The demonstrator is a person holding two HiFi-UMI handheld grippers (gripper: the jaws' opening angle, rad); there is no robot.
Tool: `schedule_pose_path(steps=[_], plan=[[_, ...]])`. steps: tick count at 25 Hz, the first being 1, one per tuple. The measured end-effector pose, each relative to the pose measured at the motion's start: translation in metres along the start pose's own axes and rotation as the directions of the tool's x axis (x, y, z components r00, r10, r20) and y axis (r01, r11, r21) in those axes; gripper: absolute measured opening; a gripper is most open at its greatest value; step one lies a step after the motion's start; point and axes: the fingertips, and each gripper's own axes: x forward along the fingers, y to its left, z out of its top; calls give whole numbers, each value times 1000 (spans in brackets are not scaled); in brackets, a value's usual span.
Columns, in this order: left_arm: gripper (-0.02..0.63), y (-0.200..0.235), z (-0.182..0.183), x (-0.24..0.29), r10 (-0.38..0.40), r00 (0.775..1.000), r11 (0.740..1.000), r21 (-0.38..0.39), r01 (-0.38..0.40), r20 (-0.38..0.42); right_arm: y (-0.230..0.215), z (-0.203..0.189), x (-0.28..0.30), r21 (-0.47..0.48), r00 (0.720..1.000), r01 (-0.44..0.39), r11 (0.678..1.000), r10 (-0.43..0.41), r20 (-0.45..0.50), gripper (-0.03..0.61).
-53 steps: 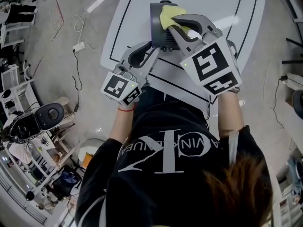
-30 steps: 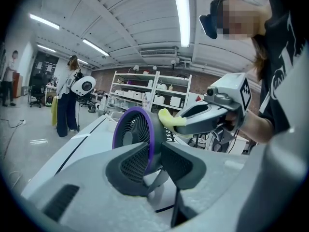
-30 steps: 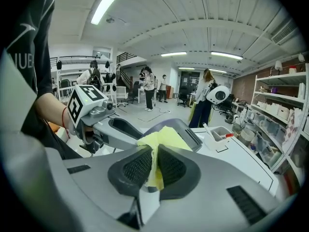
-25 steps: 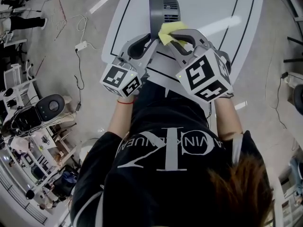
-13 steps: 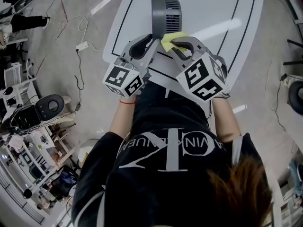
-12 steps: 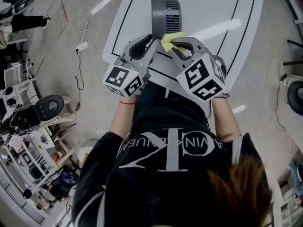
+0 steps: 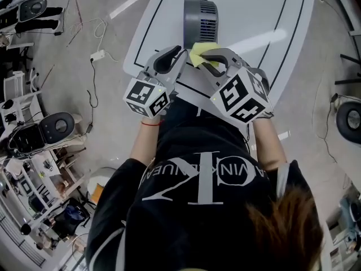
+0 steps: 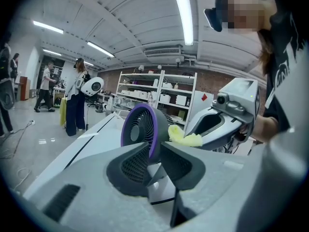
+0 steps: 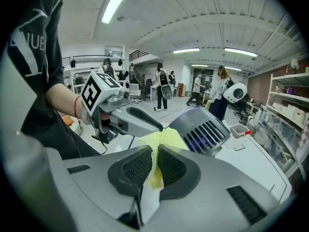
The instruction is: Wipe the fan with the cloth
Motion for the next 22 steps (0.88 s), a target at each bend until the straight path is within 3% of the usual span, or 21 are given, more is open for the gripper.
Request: schedule_pose_path(steps=[6,13,22], plan=[[69,16,10,-12,74,997,997,-9,-74,35,14,17,9,-43,994,-105,994,106,21,31],[61,20,10,-35,134,989,991,-15,-134,57,50,17,22,-89,964,-264,960,261,-45,31],[61,35,10,-53,154,986,988,-18,-153,61,17,55,3,-32,977,-203,979,205,66,31]])
